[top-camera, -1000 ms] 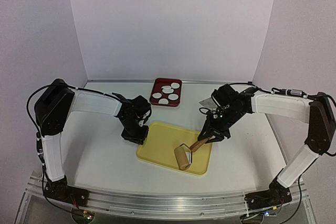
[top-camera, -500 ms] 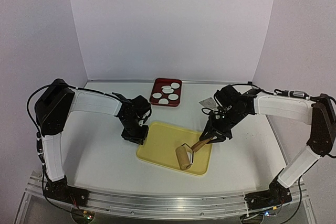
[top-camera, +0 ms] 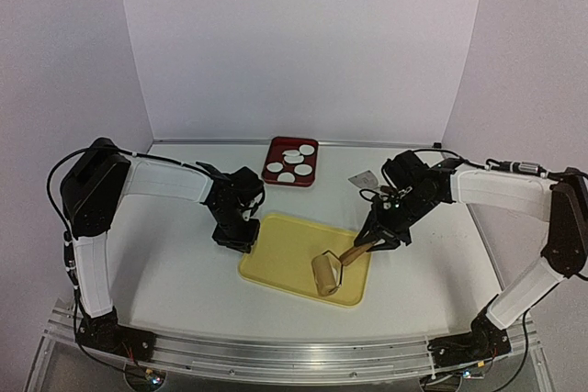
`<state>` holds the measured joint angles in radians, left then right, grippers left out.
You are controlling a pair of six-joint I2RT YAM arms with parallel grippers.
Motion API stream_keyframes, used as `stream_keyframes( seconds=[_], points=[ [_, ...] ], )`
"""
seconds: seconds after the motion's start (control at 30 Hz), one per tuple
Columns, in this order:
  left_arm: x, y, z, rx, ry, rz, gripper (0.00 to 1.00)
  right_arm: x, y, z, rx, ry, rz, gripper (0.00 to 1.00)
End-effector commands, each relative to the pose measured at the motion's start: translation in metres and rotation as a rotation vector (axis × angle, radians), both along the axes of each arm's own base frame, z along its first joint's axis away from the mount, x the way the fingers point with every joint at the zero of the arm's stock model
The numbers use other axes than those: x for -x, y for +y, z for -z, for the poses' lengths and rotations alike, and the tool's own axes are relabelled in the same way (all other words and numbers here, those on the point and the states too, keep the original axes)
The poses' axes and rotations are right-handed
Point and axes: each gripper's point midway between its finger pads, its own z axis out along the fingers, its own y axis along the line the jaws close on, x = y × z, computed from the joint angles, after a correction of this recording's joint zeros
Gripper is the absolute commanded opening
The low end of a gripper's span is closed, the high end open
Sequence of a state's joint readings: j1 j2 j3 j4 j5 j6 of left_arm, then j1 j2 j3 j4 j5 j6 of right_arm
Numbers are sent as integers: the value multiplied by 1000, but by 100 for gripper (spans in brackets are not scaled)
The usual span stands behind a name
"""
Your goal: Roll out the dumpling wrappers from the dough
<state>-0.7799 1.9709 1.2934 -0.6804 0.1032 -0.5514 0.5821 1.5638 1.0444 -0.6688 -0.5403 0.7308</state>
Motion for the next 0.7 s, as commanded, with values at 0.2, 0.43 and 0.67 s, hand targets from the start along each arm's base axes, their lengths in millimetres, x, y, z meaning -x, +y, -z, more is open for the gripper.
stream_keyframes(
  seconds=[0.2,0.43,0.67],
  points=[
    [6,74,36,-256,40,-132,0,65,-151,72,711,205,-32,0],
    [5,78,34,-256,35,-148,0,68,-155,75,721,215,-37,0],
    [3,79,33,-254,33,-156,0,72,-163,76,712,227,-25,0]
  ],
)
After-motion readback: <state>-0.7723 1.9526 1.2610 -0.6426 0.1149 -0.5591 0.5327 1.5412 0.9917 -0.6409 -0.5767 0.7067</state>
